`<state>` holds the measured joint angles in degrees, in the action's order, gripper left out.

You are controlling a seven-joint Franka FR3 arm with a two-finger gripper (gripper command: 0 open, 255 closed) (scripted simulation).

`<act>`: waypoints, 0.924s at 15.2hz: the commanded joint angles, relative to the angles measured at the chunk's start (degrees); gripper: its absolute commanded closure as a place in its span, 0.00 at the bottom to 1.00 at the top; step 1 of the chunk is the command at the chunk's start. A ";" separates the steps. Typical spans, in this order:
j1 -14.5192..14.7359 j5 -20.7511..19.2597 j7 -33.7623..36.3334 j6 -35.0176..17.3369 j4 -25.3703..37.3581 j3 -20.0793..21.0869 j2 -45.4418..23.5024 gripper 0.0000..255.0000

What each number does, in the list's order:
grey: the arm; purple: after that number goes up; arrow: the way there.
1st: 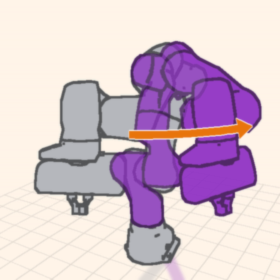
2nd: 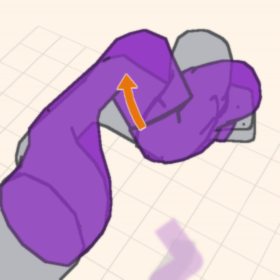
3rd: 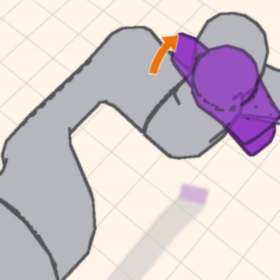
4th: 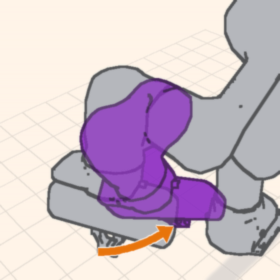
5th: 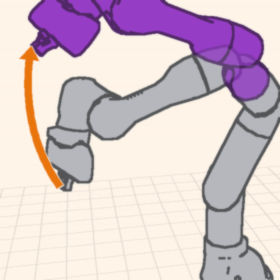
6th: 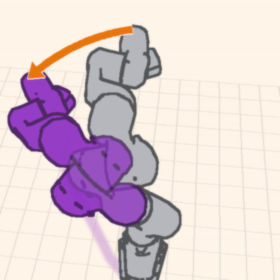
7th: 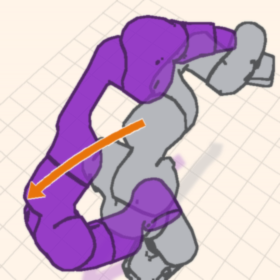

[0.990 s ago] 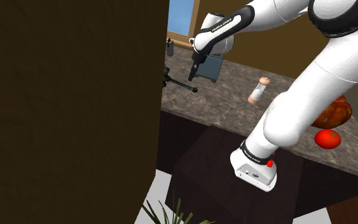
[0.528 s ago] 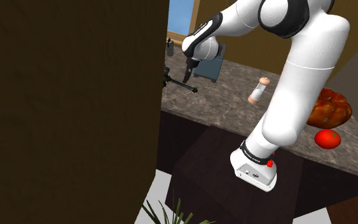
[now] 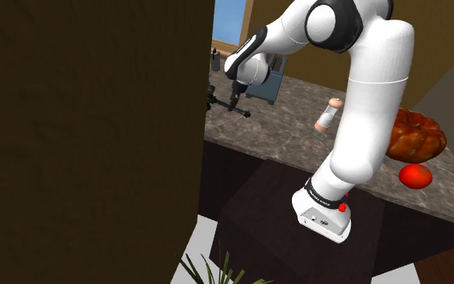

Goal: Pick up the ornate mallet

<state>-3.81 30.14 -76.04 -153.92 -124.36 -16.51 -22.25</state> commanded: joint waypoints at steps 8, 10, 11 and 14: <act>-0.97 1.69 -1.65 -1.43 0.08 1.11 -1.62 1.00; -0.97 1.69 -1.65 -1.44 0.08 1.11 -1.62 1.00; -0.97 1.69 -1.65 -1.44 0.08 1.11 -1.62 1.00; -0.59 1.14 -1.07 -1.00 0.00 0.74 -1.06 1.00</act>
<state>-4.57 31.58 -77.38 -155.17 -124.34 -15.57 -23.62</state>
